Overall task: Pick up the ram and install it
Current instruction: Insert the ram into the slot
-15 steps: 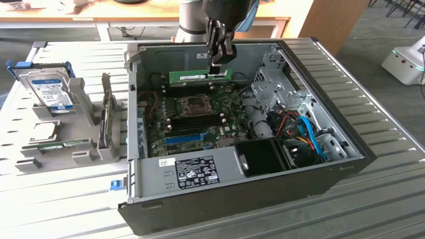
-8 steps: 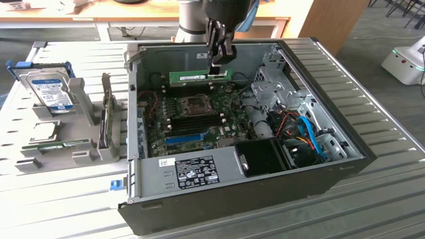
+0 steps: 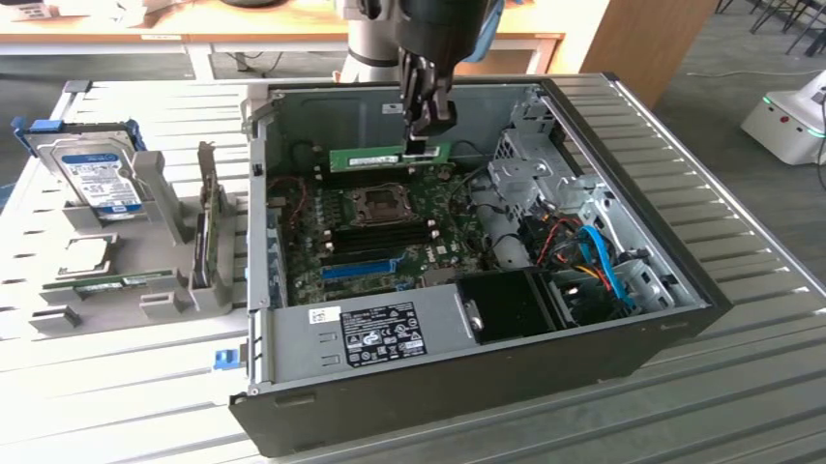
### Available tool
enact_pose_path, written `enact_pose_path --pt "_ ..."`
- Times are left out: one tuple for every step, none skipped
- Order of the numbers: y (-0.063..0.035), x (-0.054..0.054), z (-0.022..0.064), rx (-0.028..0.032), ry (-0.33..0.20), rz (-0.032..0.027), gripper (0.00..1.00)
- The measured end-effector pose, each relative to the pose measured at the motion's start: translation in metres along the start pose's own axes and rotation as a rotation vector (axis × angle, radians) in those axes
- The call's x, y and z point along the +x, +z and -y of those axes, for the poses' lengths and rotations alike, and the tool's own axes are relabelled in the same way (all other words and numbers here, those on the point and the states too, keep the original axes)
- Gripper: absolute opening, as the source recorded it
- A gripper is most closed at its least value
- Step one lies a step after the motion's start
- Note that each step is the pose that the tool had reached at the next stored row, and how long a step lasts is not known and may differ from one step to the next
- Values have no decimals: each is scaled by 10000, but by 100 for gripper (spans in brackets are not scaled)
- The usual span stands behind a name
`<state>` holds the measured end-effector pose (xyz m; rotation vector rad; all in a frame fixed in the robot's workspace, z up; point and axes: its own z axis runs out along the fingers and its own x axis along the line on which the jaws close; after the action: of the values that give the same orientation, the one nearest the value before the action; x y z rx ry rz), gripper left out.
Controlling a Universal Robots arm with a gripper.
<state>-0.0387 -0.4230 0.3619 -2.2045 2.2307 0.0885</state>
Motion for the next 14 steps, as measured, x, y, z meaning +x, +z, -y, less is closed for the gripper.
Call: enact_pose_path --pt "18 1 0 0 1 0 12" --pt "37 2 1 0 0 -2 12" --pt "55 3 2 0 0 -1 12" --pt "73 3 3 0 0 -1 12" --pt "90 4 3 0 0 -2 12" --pt "109 5 4 0 1 0 12" --pt "125 5 5 1 0 0 12" --pt "142 6 5 1 0 -1 12" --pt "158 7 6 1 0 0 12" --pt "173 7 6 2 0 0 12" --pt "188 8 7 1 0 -1 12" --pt "203 9 7 2 0 -2 12" --pt "221 10 8 2 0 -2 12" --pt "234 10 9 2 0 -1 12"
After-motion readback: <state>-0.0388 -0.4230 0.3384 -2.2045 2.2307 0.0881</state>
